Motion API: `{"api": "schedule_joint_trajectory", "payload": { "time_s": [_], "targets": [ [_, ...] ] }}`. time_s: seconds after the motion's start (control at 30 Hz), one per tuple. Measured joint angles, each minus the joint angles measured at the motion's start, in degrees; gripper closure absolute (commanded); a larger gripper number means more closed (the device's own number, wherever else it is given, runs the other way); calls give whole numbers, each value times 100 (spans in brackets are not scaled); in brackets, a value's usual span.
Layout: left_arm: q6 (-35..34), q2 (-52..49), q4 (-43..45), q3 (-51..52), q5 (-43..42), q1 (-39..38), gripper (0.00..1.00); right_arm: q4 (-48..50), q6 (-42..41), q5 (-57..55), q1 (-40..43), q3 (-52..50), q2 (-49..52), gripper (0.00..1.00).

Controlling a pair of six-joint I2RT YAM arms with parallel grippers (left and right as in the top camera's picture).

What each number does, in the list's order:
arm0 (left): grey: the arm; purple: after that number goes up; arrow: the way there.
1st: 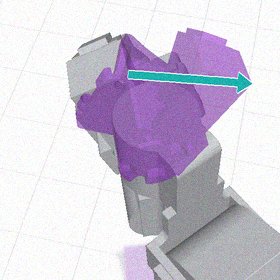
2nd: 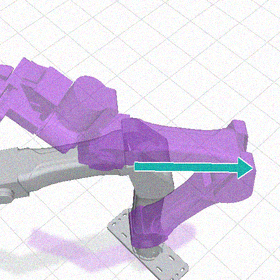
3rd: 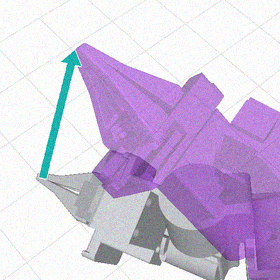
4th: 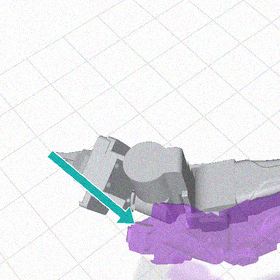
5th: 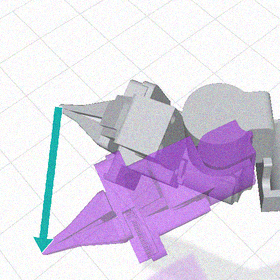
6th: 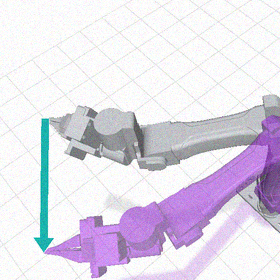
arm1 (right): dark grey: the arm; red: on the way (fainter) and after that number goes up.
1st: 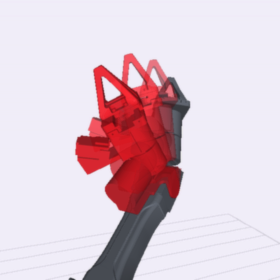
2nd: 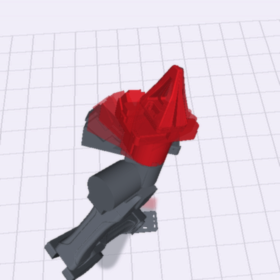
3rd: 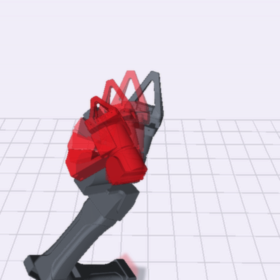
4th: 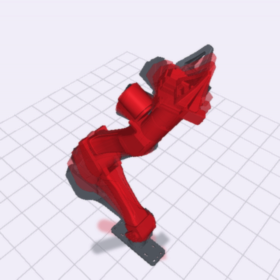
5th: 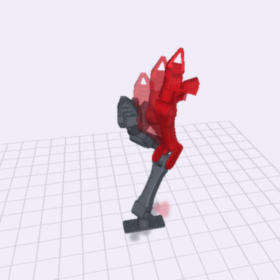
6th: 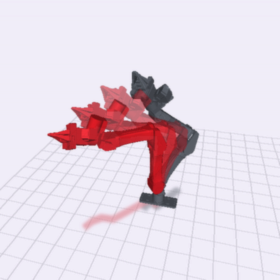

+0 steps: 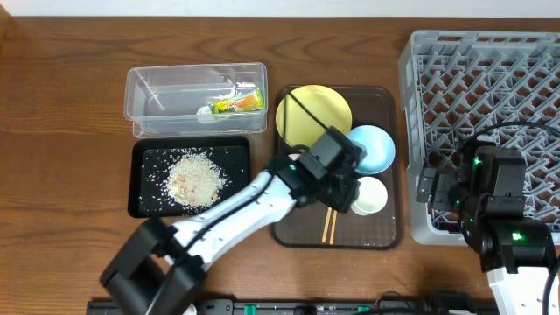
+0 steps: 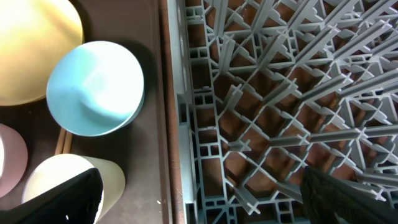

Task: Sort waste into correct bins and load items into the dishwasher rack
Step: 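Grasp the white cup with the left gripper and lift it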

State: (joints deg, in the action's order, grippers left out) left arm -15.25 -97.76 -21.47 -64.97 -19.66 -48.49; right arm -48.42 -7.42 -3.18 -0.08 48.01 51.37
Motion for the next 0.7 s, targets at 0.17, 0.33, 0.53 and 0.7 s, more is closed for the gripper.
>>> {"api": "schedule_joint_trajectory", "payload": {
  "time_s": [0.17, 0.33, 0.53, 0.7],
  "targets": [
    [-11, -374, 79, 0, 4, -144, 58, 0, 0, 0, 0, 0, 0, 1],
    [-39, -577, 72, 0, 74, -144, 91, 0, 0, 0, 0, 0, 0, 1],
    [-85, -535, 39, 0, 149, -13, 94, -4, 0, 74, 0, 0, 0, 1],
    [-376, 31, -57, 2, 162, 459, 94, 216, -138, 269, 0, 0, 0, 1]
  ]
}}
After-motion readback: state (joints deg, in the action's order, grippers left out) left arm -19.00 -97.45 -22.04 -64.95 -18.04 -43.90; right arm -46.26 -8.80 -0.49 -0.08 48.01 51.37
